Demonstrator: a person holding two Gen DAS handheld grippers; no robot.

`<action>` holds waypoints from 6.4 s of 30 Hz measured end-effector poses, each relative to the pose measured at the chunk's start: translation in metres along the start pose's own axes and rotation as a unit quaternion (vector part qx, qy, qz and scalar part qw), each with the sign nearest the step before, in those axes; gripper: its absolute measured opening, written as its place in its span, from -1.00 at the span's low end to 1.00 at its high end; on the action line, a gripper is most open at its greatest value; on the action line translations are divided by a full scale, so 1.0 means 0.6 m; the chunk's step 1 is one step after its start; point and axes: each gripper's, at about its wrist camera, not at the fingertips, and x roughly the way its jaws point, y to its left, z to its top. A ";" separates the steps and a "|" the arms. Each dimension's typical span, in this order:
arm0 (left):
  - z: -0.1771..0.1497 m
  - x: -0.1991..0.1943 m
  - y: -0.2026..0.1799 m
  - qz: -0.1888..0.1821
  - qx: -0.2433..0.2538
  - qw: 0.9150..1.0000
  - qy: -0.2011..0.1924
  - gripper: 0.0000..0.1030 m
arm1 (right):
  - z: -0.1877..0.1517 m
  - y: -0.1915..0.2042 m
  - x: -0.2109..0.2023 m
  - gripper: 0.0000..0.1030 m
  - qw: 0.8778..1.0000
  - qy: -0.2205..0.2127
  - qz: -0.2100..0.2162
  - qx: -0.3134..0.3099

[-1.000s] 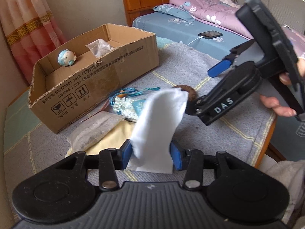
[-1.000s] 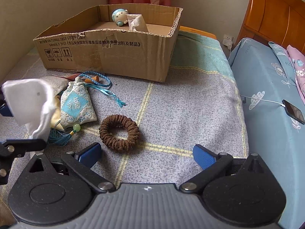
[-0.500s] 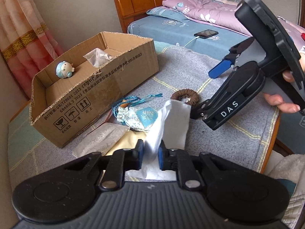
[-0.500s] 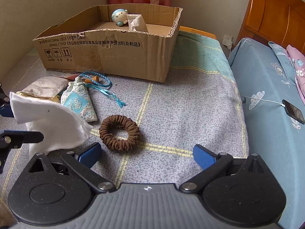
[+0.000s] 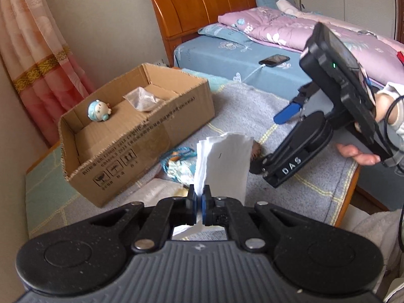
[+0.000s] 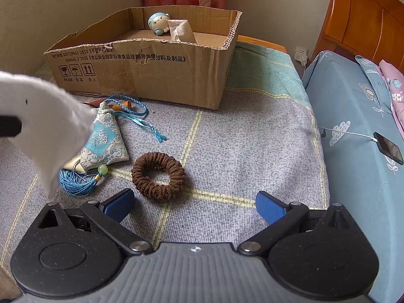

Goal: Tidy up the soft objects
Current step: 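Carry the white cloth into the box with the left gripper while the right gripper grasps the brown scrunchie, then release the white cloth in the box with the left gripper while the right gripper drops the scrunchie there, then move the right gripper toward the blue embroidered pouch and the left gripper toward the grey sachet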

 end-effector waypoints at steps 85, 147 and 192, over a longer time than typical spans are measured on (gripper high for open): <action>-0.048 -0.070 0.128 0.141 -0.187 0.971 -0.049 0.91 | 0.240 0.070 -0.083 0.43 0.976 -0.177 -0.019 -0.123; -0.054 0.013 0.120 0.115 -0.200 0.972 0.034 0.93 | 0.028 0.031 0.030 1.00 0.999 -0.040 -0.024 0.020; -0.047 0.141 0.162 0.068 -0.235 0.968 0.050 0.91 | 0.016 0.030 0.032 1.00 0.997 -0.073 -0.004 0.002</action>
